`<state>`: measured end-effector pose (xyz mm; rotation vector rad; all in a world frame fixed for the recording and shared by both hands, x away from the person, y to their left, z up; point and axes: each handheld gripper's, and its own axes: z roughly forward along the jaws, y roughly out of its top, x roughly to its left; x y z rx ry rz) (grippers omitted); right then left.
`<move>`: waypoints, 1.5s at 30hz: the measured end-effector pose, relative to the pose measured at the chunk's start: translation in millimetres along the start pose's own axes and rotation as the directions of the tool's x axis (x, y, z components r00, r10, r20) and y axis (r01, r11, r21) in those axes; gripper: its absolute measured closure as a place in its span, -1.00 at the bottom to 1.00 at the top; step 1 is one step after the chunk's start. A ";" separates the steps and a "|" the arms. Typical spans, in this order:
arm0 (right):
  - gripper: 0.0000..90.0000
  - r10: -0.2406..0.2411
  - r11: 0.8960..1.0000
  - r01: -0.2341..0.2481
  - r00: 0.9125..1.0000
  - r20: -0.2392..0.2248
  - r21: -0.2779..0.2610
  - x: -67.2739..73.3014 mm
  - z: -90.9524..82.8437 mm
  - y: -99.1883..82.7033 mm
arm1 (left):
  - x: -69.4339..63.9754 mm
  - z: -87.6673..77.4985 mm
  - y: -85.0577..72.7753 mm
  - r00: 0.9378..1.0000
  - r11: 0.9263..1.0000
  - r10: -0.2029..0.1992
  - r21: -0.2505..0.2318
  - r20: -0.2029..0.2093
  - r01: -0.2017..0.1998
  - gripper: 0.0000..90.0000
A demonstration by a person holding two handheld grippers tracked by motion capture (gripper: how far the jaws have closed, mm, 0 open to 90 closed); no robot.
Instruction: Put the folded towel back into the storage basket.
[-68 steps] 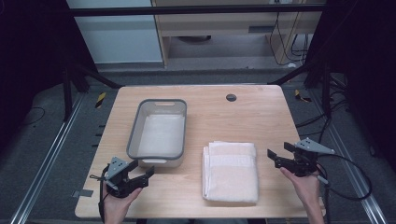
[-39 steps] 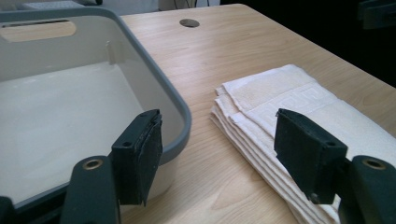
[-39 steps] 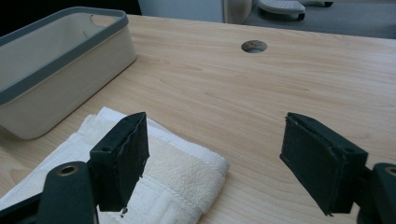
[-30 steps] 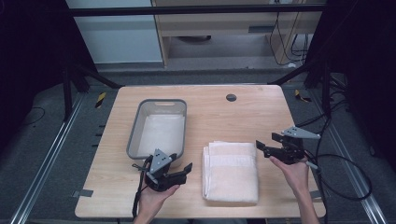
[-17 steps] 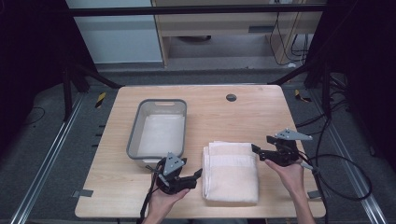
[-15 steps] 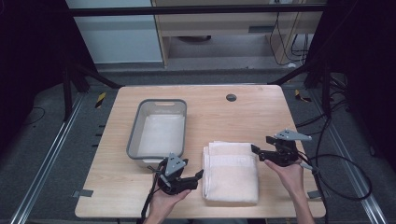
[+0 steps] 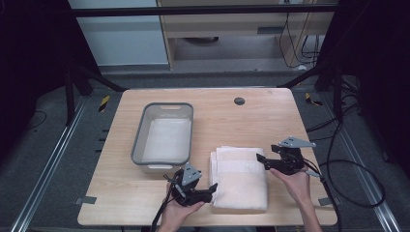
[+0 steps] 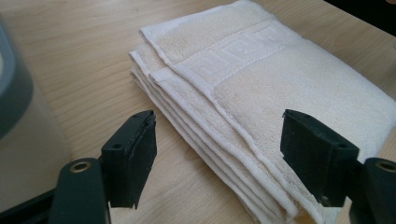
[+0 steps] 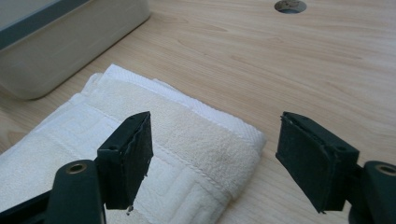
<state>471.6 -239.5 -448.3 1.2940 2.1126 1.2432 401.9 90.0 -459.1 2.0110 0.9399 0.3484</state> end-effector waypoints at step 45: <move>-0.35 0.119 0.979 -0.117 0.993 -0.003 0.164 -2.4 41.9 -30.2 | -9.2 46.0 -21.1 0.996 0.991 -0.065 0.119 0.059 0.057 -0.55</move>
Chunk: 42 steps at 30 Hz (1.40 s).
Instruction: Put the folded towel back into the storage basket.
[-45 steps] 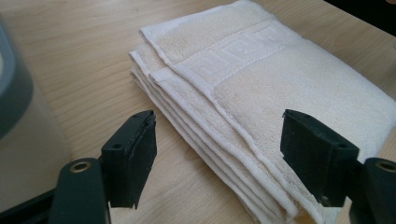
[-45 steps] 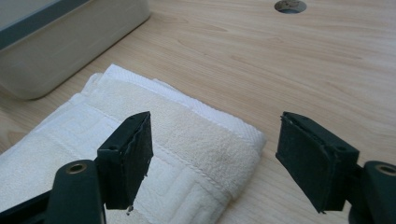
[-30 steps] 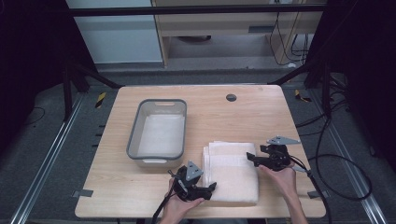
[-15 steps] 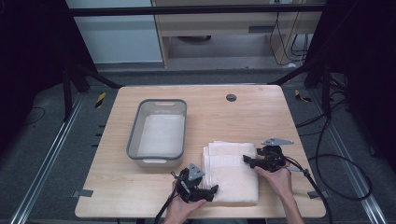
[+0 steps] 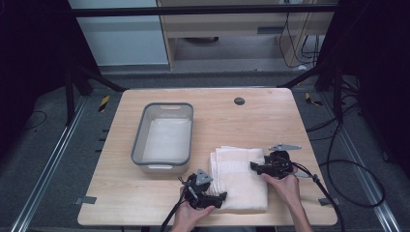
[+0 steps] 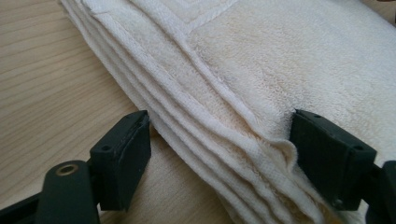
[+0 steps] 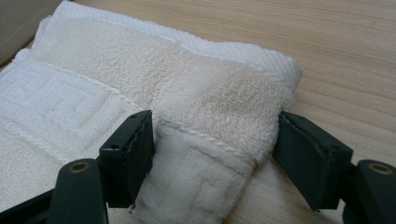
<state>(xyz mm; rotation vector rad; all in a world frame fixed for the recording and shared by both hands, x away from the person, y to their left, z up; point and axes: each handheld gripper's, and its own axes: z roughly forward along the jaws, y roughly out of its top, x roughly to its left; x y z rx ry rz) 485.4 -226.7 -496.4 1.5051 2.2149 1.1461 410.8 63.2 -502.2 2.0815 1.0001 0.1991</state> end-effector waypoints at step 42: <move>0.58 0.048 0.998 -0.054 0.987 -0.155 -0.037 4.4 -21.9 9.2 | -5.1 -21.5 8.6 0.996 0.999 -0.015 -0.040 0.088 0.018 0.54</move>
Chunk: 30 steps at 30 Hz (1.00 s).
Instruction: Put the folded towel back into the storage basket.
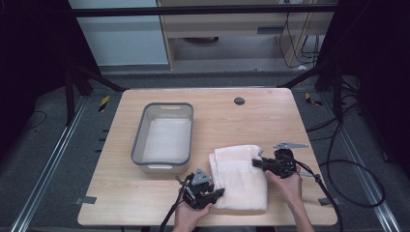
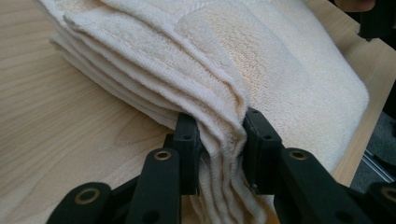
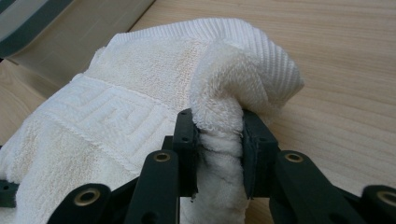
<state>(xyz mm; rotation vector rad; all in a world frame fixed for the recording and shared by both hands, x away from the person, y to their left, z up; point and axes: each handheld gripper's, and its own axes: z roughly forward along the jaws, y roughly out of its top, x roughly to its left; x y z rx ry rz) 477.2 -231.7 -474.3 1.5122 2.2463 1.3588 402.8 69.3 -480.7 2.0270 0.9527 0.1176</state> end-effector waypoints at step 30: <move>0.58 -0.104 0.976 0.107 0.994 0.025 -0.187 33.7 -36.9 28.1 | -12.0 -44.9 30.1 0.994 0.987 0.090 -0.130 -0.059 -0.097 0.54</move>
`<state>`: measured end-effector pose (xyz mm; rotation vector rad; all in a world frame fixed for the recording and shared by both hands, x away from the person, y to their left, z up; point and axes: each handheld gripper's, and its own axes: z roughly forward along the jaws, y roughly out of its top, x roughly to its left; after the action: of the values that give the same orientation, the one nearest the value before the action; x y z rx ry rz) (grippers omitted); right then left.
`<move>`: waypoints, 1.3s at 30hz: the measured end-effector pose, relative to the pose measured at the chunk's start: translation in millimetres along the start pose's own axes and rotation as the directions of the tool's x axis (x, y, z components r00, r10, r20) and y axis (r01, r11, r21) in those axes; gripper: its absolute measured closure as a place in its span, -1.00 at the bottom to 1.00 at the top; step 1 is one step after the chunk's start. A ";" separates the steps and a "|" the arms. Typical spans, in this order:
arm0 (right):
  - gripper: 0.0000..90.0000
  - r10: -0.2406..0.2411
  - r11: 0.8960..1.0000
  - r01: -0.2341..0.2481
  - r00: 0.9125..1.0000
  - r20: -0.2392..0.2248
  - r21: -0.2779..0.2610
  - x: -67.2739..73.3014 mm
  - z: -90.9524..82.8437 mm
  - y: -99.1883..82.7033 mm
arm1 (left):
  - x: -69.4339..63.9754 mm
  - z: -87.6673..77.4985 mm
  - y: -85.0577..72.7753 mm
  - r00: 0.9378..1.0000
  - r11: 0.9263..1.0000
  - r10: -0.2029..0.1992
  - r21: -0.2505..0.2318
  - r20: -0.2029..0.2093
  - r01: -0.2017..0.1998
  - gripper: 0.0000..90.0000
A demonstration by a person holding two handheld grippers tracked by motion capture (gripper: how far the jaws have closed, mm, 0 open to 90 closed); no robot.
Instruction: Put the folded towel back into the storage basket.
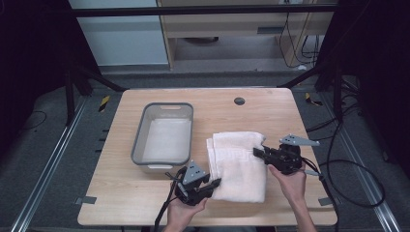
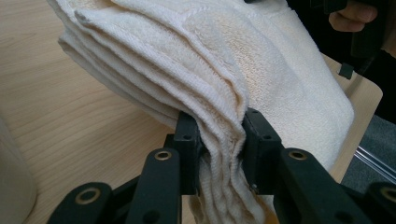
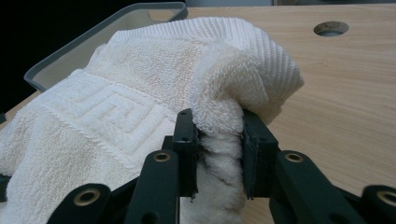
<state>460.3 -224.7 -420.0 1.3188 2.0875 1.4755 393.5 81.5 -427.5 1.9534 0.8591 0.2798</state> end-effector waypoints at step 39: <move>0.57 -0.077 0.993 0.079 0.997 0.026 -0.092 34.8 8.6 71.8 | 33.5 -42.3 45.0 0.999 0.993 0.005 -0.118 -0.034 -0.009 0.54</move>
<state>484.0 -186.9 -353.2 1.2003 2.0062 1.4988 416.4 119.0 -372.6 1.8470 0.8388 0.3608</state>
